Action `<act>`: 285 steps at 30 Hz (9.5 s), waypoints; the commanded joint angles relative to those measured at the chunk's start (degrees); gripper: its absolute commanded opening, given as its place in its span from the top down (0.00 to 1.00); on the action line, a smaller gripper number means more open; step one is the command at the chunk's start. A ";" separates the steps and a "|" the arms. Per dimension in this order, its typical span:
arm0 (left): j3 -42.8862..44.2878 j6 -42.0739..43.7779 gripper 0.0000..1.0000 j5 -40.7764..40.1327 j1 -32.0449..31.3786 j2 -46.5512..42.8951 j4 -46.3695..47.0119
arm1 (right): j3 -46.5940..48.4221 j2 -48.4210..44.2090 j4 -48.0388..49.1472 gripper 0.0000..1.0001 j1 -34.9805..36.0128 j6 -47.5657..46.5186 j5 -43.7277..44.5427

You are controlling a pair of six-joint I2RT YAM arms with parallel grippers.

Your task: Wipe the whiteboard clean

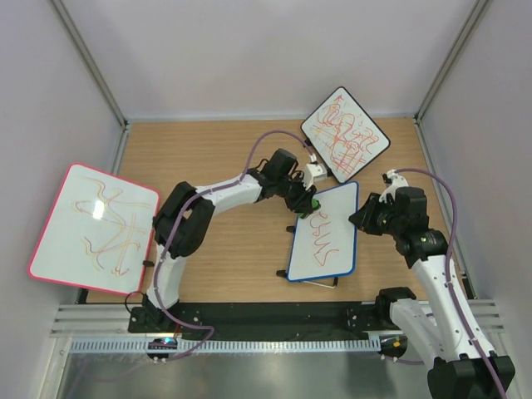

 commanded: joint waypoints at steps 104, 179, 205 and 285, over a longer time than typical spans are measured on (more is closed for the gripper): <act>-16.77 -9.05 1.00 0.02 -13.14 -18.22 2.90 | -2.03 -3.56 1.70 0.99 0.89 4.97 -2.54; -8.34 -1.67 1.00 -9.65 0.13 -10.32 -0.71 | -1.85 -4.18 0.83 0.99 0.89 4.09 -3.07; -19.14 18.54 1.00 -10.71 -2.59 -16.54 3.95 | -0.71 -5.14 -1.28 0.99 0.89 4.44 -3.68; -16.60 24.25 1.00 -13.60 -11.92 -21.92 -9.76 | -0.71 -6.29 -1.37 0.99 0.80 4.26 -2.98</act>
